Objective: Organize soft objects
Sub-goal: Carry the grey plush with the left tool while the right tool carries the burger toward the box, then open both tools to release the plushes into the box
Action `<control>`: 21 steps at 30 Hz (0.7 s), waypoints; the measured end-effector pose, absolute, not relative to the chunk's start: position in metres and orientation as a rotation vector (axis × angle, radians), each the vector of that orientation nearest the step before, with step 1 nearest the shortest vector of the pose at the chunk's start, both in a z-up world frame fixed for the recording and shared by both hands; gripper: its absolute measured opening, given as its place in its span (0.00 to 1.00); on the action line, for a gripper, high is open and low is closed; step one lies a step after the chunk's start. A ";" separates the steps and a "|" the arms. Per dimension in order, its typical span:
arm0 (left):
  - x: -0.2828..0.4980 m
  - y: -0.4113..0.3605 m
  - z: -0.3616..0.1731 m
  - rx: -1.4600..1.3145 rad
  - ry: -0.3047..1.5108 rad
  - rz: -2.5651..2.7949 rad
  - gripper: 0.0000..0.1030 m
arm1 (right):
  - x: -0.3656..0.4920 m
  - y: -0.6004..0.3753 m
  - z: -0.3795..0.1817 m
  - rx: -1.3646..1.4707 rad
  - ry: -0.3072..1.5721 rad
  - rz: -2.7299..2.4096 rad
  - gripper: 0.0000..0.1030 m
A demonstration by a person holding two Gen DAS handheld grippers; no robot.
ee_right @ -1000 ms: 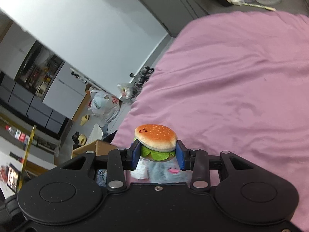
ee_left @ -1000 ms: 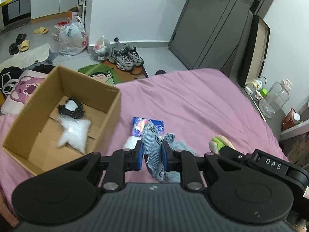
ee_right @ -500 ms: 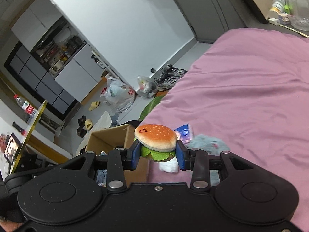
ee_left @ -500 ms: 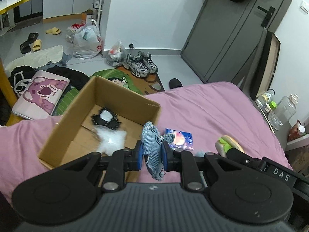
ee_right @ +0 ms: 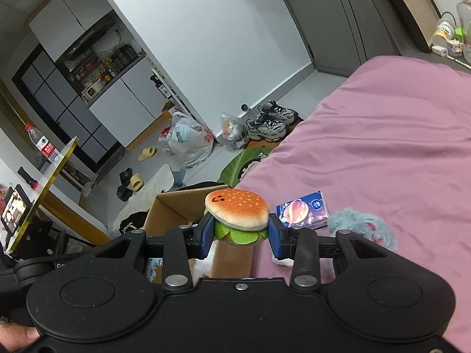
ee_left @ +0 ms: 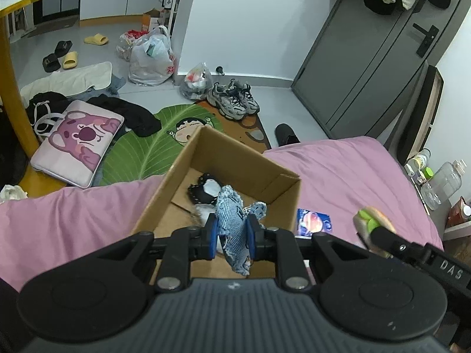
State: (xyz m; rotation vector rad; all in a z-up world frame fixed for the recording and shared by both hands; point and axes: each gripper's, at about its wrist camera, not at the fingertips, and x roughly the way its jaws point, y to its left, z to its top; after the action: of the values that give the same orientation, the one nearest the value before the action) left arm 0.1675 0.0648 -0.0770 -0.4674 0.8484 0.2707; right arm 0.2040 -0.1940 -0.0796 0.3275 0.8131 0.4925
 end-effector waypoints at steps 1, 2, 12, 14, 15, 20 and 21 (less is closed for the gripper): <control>0.167 0.068 -0.079 -0.471 0.852 0.270 0.19 | 0.204 -0.191 -0.080 0.321 0.814 0.491 0.36; 0.167 0.072 -0.082 -0.476 0.855 0.270 0.19 | 0.204 -0.188 -0.081 0.316 0.816 0.490 0.36; 0.177 0.096 -0.098 -0.512 0.875 0.262 0.19 | 0.207 -0.158 -0.080 0.282 0.813 0.489 0.36; 0.180 0.098 -0.101 -0.502 0.877 0.267 0.19 | 0.210 -0.152 -0.082 0.276 0.816 0.491 0.36; 0.181 0.098 -0.101 -0.485 0.874 0.277 0.20 | 0.211 -0.150 -0.082 0.272 0.817 0.493 0.36; 0.185 0.108 -0.106 -0.501 0.887 0.271 0.22 | 0.215 -0.130 -0.084 0.248 0.818 0.507 0.36; 0.185 0.110 -0.106 -0.502 0.888 0.273 0.22 | 0.216 -0.127 -0.084 0.245 0.819 0.511 0.36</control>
State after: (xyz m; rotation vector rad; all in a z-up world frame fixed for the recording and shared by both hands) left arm 0.1854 0.1103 -0.1060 -0.5017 0.8883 0.2725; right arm 0.2160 -0.1273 -0.0836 0.2449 0.8193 0.5109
